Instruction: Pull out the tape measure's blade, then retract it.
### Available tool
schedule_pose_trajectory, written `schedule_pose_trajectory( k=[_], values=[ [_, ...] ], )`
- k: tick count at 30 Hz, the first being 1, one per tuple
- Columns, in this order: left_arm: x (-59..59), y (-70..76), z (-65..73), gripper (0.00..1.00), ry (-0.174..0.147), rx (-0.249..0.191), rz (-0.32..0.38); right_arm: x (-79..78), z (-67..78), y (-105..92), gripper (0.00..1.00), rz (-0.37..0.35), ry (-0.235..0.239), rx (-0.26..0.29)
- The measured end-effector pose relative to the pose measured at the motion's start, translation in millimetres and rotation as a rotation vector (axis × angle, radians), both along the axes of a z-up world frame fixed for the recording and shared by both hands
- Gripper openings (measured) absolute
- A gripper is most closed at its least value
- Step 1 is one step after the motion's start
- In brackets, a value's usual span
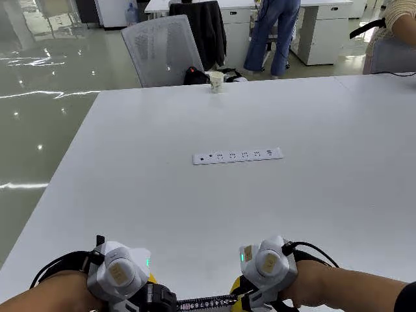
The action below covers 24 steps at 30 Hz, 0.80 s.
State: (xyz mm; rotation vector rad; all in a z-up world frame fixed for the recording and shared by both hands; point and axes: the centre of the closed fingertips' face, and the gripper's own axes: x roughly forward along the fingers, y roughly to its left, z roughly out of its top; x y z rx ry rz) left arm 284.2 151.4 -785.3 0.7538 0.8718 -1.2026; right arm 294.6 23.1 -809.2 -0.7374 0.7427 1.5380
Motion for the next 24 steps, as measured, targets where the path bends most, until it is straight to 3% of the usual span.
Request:
schedule_pose_trajectory(
  k=[24],
  values=[
    [-0.1, -0.7, 0.1, 0.33, -0.004, 0.004, 0.005, 1.6, 0.5, -11.6, 0.11, -0.018, 0.003, 0.003]
  ],
)
